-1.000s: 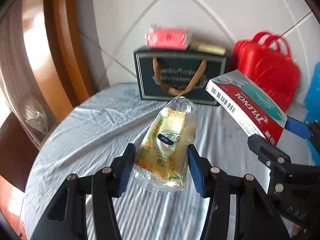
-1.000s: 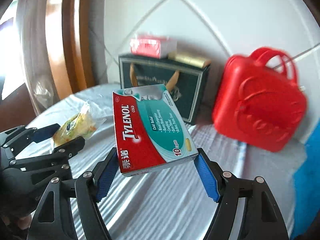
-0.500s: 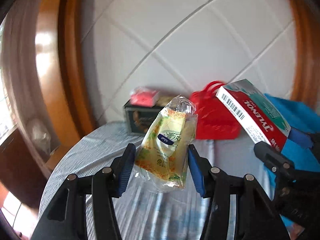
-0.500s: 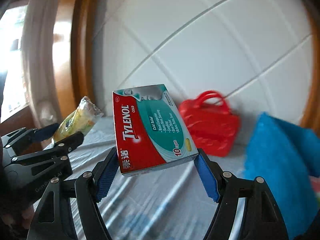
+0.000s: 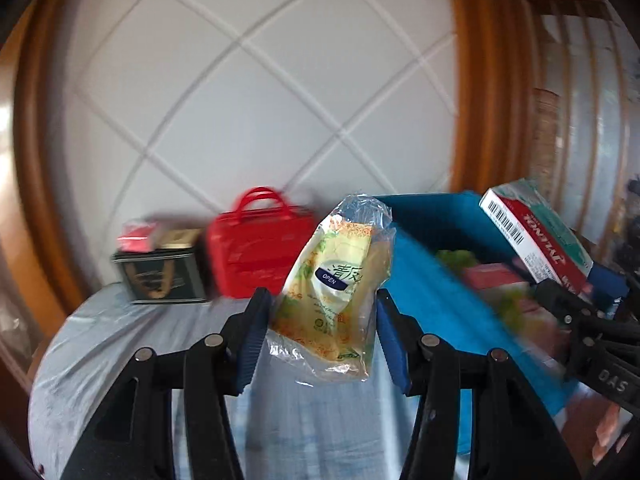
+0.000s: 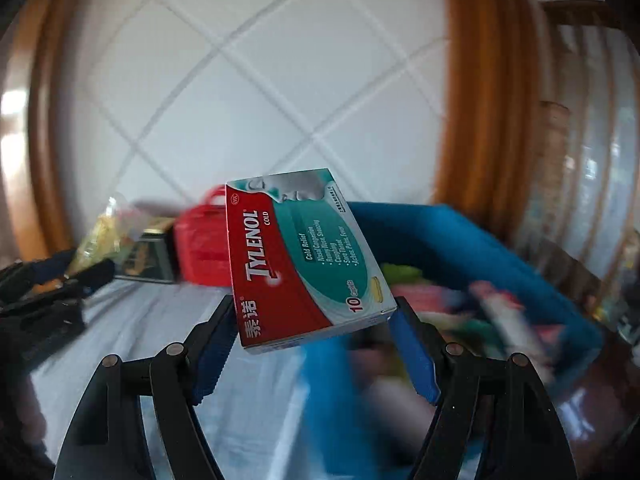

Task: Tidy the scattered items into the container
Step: 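Carry the wet-wipe pack and Tylenol box over the blue crate, then open both tools to drop the wipes and Tylenol box into the crate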

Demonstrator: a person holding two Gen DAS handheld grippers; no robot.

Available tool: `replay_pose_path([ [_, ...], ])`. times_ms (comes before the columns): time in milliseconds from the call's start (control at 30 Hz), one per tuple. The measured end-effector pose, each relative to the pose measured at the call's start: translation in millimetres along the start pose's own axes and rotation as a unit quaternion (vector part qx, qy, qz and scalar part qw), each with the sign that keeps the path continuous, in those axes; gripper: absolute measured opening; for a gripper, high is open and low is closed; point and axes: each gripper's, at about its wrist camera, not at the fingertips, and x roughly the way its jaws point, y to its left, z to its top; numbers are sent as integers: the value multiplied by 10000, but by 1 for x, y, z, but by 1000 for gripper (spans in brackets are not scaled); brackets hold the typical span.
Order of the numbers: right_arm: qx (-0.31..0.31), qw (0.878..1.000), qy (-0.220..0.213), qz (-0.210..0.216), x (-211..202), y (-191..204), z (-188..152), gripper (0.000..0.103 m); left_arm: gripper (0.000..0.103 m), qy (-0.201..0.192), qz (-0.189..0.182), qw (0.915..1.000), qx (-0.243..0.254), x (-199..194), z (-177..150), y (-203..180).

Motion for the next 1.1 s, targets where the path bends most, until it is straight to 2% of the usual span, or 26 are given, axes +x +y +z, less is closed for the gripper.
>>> replay_pose_path([
  [167,-2,9988,382,-292,31,-105,-16,75,52,248,-402,9980,425,39,8,-134],
  [333,-118,9973,587,-428,46,-185,-29,75,52,1097,-542,9917,401,92,12,-232],
  [433,-108,9968,712,-347,57,-218,-35,75,52,1677,-579,9829,488,121,5,-271],
  [600,-127,9963,844,-80,78,-244,-45,75,54,2388,-541,9688,390,149,-10,-297],
  [633,-134,9960,878,-46,83,-248,-47,75,55,2391,-486,9689,400,149,-10,-300],
  [700,-153,9953,959,32,92,-251,-51,75,64,2315,-367,9712,427,145,-11,-303],
  [767,-190,9944,1040,75,99,-252,-53,75,69,2292,-244,9720,459,142,-15,-303],
  [1033,-359,9922,1171,242,113,-242,-51,77,70,2328,27,9722,266,134,-20,-284],
  [1100,-343,9922,1175,215,115,-241,-51,81,70,2333,50,9720,257,132,-22,-283],
])
